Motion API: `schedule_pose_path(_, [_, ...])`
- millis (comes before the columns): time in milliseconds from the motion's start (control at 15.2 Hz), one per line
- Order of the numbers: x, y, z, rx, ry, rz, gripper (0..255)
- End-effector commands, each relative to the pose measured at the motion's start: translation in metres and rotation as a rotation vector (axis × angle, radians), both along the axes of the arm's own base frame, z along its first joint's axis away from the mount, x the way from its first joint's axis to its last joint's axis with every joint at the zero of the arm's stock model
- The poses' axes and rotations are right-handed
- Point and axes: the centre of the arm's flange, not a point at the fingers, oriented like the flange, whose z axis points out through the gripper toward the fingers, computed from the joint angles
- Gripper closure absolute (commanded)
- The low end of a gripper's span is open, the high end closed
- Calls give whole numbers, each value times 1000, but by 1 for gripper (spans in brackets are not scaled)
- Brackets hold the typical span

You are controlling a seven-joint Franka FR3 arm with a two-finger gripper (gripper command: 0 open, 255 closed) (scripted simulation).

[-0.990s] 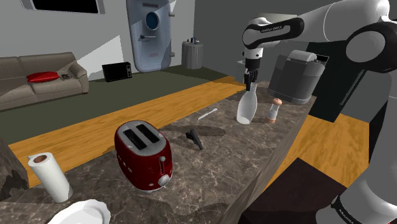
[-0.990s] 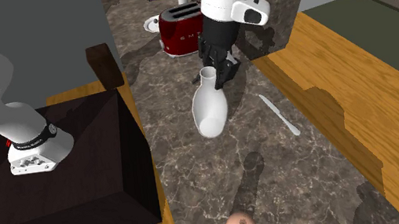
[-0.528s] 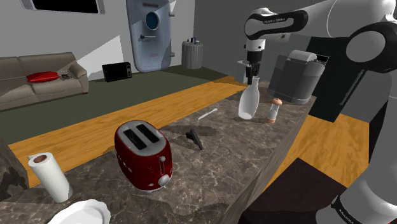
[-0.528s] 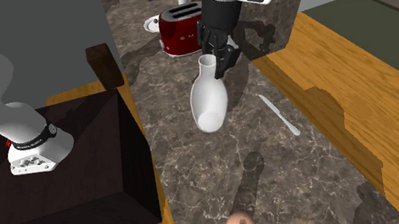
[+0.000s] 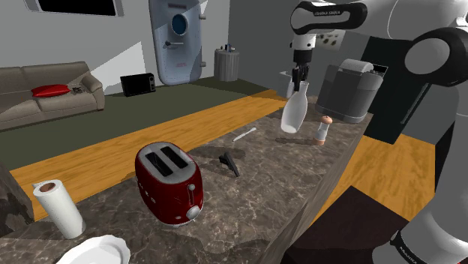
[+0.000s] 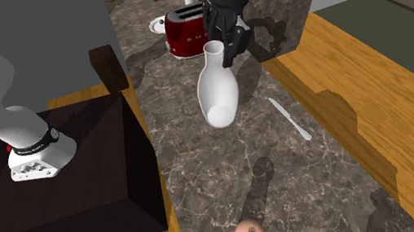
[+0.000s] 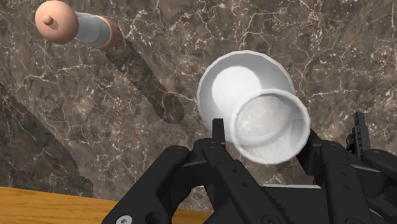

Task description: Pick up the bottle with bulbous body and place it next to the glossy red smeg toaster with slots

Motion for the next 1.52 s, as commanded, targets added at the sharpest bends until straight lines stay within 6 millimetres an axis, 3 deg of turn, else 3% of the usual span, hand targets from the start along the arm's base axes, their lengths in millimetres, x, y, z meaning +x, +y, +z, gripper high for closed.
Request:
schedule_pose_path(0, [0, 1, 12, 0, 0, 0, 255])
schedule_pose_path(1122, [0, 1, 98, 0, 0, 0, 255])
schedule_pose_path(1452, [-14, 65, 107, 0, 0, 0, 255])
